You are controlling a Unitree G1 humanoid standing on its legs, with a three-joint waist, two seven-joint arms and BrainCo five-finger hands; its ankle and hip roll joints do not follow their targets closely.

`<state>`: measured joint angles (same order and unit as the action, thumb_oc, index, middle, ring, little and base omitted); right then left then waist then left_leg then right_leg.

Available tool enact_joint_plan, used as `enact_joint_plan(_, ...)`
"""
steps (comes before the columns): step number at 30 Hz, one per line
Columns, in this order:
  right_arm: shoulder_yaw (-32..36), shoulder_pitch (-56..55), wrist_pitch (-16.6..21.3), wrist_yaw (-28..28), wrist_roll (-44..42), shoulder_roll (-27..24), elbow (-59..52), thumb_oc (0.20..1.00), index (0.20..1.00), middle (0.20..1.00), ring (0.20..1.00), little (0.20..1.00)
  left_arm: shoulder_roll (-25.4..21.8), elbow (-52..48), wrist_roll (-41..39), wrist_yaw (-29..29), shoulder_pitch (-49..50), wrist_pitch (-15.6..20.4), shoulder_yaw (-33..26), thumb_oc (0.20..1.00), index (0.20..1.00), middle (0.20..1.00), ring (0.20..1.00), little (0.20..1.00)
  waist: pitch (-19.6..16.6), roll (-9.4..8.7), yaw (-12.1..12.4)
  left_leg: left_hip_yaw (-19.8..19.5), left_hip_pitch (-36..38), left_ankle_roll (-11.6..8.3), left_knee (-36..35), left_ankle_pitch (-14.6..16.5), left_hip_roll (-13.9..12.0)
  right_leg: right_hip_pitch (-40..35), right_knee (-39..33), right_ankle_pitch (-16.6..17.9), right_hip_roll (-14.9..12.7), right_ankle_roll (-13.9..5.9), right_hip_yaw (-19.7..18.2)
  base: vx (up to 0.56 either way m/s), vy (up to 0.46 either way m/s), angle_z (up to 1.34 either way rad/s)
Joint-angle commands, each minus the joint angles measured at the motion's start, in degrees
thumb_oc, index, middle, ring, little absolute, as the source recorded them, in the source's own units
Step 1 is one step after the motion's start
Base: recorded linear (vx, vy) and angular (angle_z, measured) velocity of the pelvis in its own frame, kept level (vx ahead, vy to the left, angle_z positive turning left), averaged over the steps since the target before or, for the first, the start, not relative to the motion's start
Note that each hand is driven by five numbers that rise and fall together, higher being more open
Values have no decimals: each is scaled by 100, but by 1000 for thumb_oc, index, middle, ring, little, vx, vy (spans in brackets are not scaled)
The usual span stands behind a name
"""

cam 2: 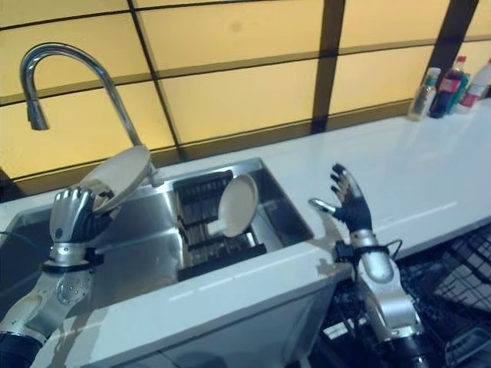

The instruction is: Pick up plates and place into dishwasher.

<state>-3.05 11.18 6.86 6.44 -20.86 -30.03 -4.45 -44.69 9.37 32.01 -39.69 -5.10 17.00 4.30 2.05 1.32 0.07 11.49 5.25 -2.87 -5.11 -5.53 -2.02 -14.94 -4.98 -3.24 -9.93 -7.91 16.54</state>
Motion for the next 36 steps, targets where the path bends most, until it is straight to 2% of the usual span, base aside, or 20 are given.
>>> enact_joint_plan(1,-65,750,347,19,449,-150,-468,1000,1000,1000,1000,1000,-70,-199,-1077,1001,-839,191,-324,200,200,200,200,200,-163,-11,207,-70,371,-31,11,910,-201,648,-2,198,102,31,34,-53,-22,2)
enact_joint_plan(5,-345,1092,186,-351,1059,-309,-642,1000,1000,1000,1000,1000,136,-647,-2117,2435,-1091,325,-148,200,200,200,200,200,-199,-29,277,-116,376,-25,11,904,-193,623,-2,198,121,44,58,-54,-11,7)
enact_joint_plan(8,-565,1274,104,-640,1253,-434,-730,1000,1000,1000,1000,1000,232,-910,-2623,3234,-1269,277,58,200,200,200,200,200,-204,-44,299,-153,378,-13,11,908,-175,604,-2,193,128,57,56,-42,-3,2)
enact_joint_plan(14,-918,1516,4,-1133,1382,-688,-824,1000,1000,1000,1000,1000,281,-1269,-3609,4436,-1530,-34,314,200,200,200,200,200,-226,-66,329,-191,373,5,11,926,-133,589,-2,197,121,54,57,-17,2,0)
enact_joint_plan(20,-1179,1672,0,-1570,1407,-864,-898,1000,1000,1000,1000,1000,289,-1402,-4061,4879,-1674,-172,449,200,200,200,200,200,-243,-89,339,-201,361,21,11,933,-101,597,-2,211,106,46,55,0,0,0)
enact_joint_plan(28,-1463,1896,-88,-1733,1378,-900,-948,1000,1000,1000,1000,1000,310,-1583,-4179,5470,-1881,-226,715,200,200,200,200,200,-258,-103,354,-182,359,44,11,935,-68,599,-2,225,93,34,41,0,0,0)
enact_joint_plan(32,-1565,1937,-110,-1830,1305,-971,-979,1000,1000,1000,1000,1000,143,-1599,-4120,6012,-2013,-152,900,200,200,200,200,200,-259,-104,337,-154,372,70,11,945,-45,603,-2,240,79,19,21,0,0,0)
enact_joint_plan(36,-1603,1916,-160,-1923,1115,-1068,-1062,1000,1000,1000,1000,1000,-69,-1654,-4425,6485,-2099,-135,985,200,200,200,200,200,-270,-94,314,-120,381,91,11,951,-27,613,-2,247,67,5,-17,0,0,0)
